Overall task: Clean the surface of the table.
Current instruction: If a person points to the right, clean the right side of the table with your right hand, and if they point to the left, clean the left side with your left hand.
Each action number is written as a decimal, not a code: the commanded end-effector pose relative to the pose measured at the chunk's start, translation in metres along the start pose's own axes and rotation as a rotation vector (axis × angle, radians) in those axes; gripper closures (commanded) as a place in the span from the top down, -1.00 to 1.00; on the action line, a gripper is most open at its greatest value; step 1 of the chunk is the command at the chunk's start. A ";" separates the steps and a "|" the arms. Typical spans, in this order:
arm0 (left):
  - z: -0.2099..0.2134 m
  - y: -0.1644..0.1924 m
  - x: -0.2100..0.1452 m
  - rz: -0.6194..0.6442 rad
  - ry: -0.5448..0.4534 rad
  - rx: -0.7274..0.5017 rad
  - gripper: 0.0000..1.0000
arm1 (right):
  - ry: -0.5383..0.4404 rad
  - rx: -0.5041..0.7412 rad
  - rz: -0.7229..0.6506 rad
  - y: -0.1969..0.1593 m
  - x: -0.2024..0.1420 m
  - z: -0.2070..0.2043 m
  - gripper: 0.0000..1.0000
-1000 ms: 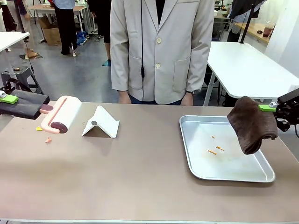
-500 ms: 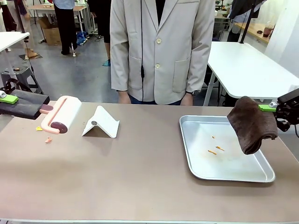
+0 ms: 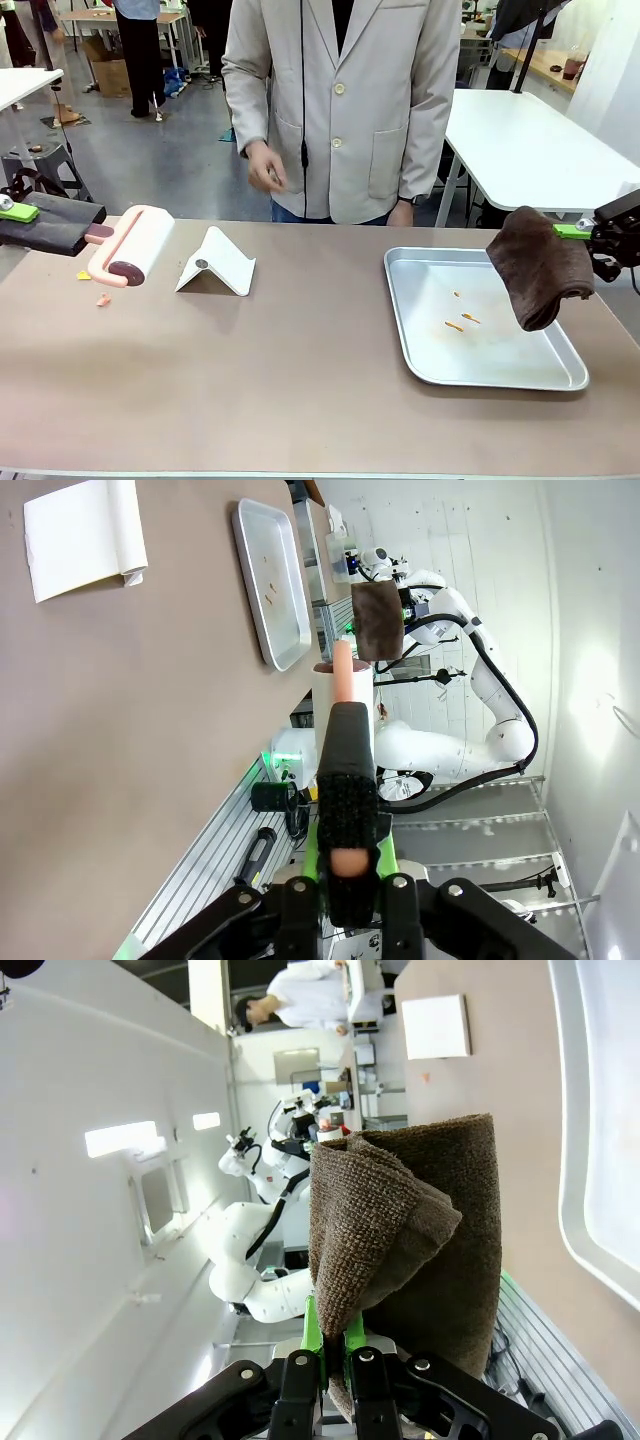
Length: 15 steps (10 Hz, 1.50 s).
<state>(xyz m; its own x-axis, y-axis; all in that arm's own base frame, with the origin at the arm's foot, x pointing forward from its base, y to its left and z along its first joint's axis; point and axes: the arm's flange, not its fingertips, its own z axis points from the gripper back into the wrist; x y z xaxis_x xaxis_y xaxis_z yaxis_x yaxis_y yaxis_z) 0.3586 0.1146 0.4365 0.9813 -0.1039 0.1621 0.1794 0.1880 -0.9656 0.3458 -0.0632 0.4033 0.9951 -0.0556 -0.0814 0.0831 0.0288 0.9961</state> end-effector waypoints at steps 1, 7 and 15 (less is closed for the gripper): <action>0.004 -0.001 -0.003 -0.016 0.014 -0.011 -0.66 | 0.001 -0.002 0.008 0.003 -0.001 0.000 -1.00; 0.004 -0.001 -0.003 -0.016 0.014 -0.011 -0.66 | 0.001 -0.002 0.008 0.003 -0.001 0.000 -1.00; 0.004 -0.001 -0.003 -0.016 0.014 -0.011 -0.66 | 0.001 -0.002 0.008 0.003 -0.001 0.000 -1.00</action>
<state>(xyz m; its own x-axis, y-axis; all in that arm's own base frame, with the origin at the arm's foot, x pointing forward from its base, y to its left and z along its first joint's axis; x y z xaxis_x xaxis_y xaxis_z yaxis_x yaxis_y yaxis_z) 0.3579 0.1149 0.4358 0.9812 -0.1101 0.1588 0.1779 0.1935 -0.9648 0.3458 -0.0632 0.4033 0.9951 -0.0556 -0.0814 0.0830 0.0288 0.9961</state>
